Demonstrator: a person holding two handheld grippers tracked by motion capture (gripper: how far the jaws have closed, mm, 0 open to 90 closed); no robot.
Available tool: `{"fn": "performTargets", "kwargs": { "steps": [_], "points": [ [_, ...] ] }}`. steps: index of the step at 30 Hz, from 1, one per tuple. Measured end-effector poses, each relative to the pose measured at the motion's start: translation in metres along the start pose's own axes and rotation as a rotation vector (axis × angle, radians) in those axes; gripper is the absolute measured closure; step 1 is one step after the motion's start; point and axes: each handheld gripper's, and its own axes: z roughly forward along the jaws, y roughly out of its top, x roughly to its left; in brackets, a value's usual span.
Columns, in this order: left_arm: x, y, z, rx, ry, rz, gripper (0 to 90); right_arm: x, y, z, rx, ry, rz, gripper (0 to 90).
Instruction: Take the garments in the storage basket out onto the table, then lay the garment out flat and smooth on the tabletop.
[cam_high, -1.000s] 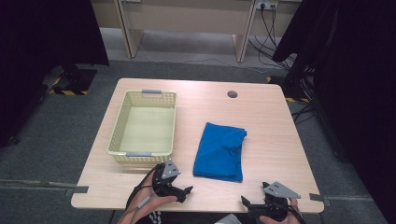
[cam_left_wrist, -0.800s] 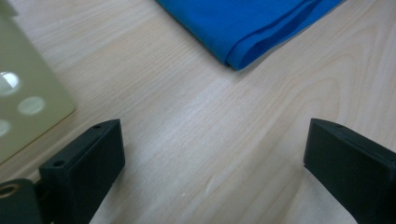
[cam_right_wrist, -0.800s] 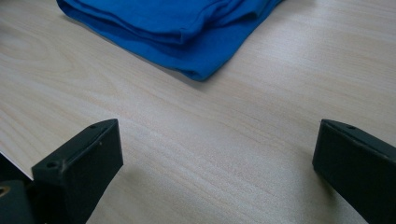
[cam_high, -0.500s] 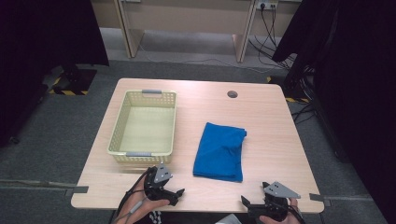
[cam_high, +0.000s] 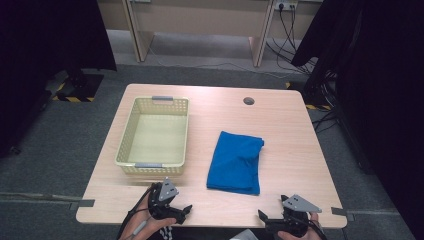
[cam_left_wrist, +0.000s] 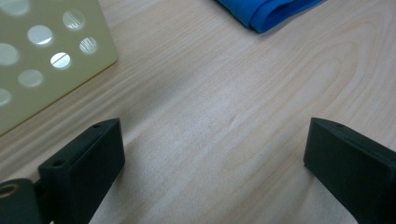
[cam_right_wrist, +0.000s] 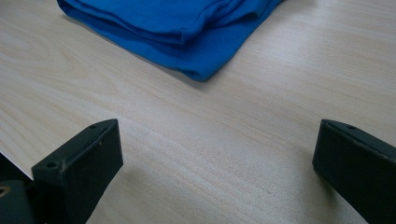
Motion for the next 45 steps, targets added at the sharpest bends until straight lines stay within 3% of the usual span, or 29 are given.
{"fn": "performTargets", "kwargs": {
  "steps": [18, 23, 32, 45],
  "points": [
    [-0.006, 0.003, 0.002, -0.025, -0.007, -0.007, 5.2, 0.000, 0.000, 0.000, 0.000, 0.000, 0.001, 1.8],
    [-0.009, 0.010, 0.004, -0.050, -0.014, 0.001, 5.1, 0.000, 0.000, 0.000, 0.001, 0.000, 0.003, 1.8],
    [-0.022, 0.029, 0.024, -0.068, -0.074, 0.020, 5.8, 0.000, 0.000, 0.000, 0.001, -0.001, 0.005, 1.8],
    [-0.030, 0.050, 0.037, -0.084, -0.082, 0.038, 6.1, 0.000, 0.000, 0.000, 0.000, 0.001, 0.007, 1.8]
  ]
}}
